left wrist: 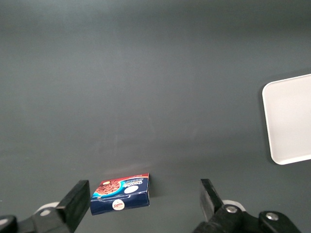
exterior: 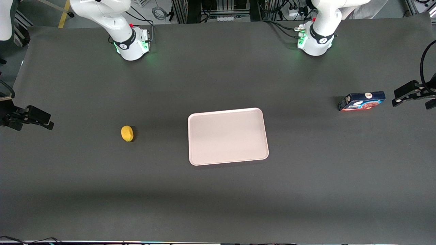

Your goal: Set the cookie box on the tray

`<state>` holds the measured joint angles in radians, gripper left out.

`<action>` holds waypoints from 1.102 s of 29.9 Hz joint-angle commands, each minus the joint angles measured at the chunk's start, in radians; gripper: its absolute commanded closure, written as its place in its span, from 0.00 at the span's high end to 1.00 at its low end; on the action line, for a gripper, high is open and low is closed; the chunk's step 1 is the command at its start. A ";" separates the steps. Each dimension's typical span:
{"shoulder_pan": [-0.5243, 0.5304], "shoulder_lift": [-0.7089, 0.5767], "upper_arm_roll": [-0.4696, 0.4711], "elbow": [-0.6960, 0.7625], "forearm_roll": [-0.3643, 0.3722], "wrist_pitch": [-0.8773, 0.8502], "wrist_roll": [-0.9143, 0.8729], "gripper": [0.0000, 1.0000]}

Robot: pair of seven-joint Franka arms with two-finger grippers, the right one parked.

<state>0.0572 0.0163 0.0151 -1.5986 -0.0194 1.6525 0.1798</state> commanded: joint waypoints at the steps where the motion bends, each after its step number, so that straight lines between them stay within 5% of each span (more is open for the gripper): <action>1: -0.008 0.005 0.000 0.017 0.021 -0.016 -0.019 1.00; 9: -0.007 0.004 -0.066 0.019 0.050 -0.017 -0.121 1.00; 33: -0.002 0.011 -0.067 0.017 0.055 -0.034 -0.108 1.00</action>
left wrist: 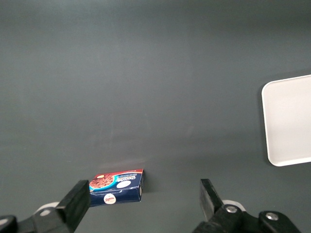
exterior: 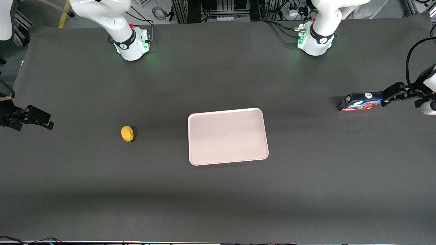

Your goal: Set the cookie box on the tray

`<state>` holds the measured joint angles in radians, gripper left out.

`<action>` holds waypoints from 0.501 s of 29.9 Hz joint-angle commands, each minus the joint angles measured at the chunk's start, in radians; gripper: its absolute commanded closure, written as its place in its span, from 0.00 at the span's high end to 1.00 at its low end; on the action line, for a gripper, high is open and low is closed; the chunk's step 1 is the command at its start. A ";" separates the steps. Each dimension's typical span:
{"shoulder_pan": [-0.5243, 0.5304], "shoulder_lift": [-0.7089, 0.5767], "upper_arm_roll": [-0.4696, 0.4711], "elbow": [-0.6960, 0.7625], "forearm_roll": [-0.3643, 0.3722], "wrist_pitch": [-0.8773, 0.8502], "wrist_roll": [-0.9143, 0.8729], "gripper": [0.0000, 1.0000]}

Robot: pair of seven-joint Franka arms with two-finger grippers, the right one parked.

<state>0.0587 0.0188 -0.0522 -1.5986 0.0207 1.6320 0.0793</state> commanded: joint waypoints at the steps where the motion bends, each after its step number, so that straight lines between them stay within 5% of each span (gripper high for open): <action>1: -0.003 0.010 0.000 0.017 0.015 -0.014 -0.007 1.00; 8: -0.008 0.023 -0.001 0.031 0.015 -0.008 0.022 1.00; 15: -0.008 0.092 -0.023 0.078 0.061 0.008 0.368 1.00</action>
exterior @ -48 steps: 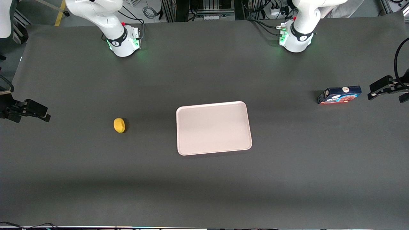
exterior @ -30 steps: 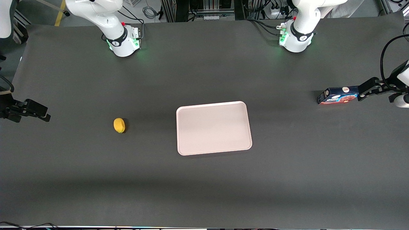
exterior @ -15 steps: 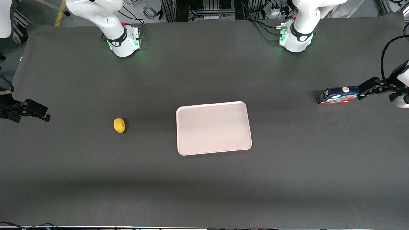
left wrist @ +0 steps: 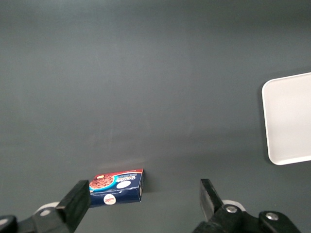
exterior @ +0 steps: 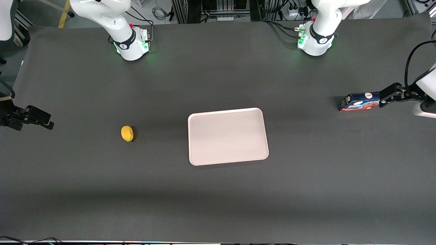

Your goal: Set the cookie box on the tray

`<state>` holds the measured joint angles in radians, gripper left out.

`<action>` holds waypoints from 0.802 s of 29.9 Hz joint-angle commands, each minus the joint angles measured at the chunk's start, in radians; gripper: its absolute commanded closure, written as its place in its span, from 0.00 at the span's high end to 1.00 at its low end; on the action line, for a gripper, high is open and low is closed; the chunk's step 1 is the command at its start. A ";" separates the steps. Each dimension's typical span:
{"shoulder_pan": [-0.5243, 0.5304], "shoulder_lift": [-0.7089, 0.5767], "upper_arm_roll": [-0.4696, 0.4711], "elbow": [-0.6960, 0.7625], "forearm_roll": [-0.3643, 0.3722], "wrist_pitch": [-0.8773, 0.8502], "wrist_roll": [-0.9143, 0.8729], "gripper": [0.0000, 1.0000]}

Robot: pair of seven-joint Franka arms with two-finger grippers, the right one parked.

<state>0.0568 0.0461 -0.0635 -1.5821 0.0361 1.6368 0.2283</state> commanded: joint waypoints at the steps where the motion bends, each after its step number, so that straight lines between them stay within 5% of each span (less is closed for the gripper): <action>1: -0.006 0.067 -0.012 0.062 0.054 0.008 0.268 1.00; 13: 0.011 0.067 -0.004 -0.031 0.096 0.176 1.041 1.00; 24: 0.015 -0.134 0.019 -0.403 0.096 0.416 1.138 1.00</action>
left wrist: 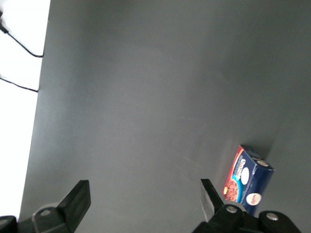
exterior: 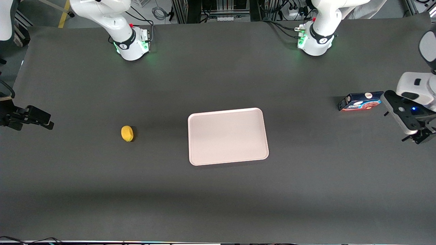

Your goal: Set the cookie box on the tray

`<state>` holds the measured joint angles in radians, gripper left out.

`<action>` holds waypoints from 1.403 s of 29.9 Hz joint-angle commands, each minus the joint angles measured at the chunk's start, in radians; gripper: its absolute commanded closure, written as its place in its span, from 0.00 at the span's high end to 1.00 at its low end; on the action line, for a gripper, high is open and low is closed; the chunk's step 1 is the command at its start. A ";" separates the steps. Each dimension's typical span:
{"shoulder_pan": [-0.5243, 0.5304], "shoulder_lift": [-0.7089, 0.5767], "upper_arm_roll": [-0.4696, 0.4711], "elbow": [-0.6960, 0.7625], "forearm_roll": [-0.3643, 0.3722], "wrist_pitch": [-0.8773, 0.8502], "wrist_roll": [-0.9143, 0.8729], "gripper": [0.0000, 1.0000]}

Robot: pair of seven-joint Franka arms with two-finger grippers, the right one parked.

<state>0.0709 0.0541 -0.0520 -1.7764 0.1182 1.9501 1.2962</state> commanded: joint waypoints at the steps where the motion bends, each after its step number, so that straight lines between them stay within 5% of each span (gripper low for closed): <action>1: 0.001 -0.148 0.015 -0.222 0.014 0.118 0.092 1.00; 12: 0.000 -0.304 0.087 -0.514 0.011 0.283 0.149 1.00; 28: 0.007 -0.359 0.198 -0.750 0.012 0.535 0.327 1.00; 42: 0.007 -0.350 0.230 -0.762 -0.041 0.359 0.477 1.00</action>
<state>0.0805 -0.2652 0.1589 -2.5178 0.1171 2.3684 1.6941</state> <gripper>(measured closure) 0.000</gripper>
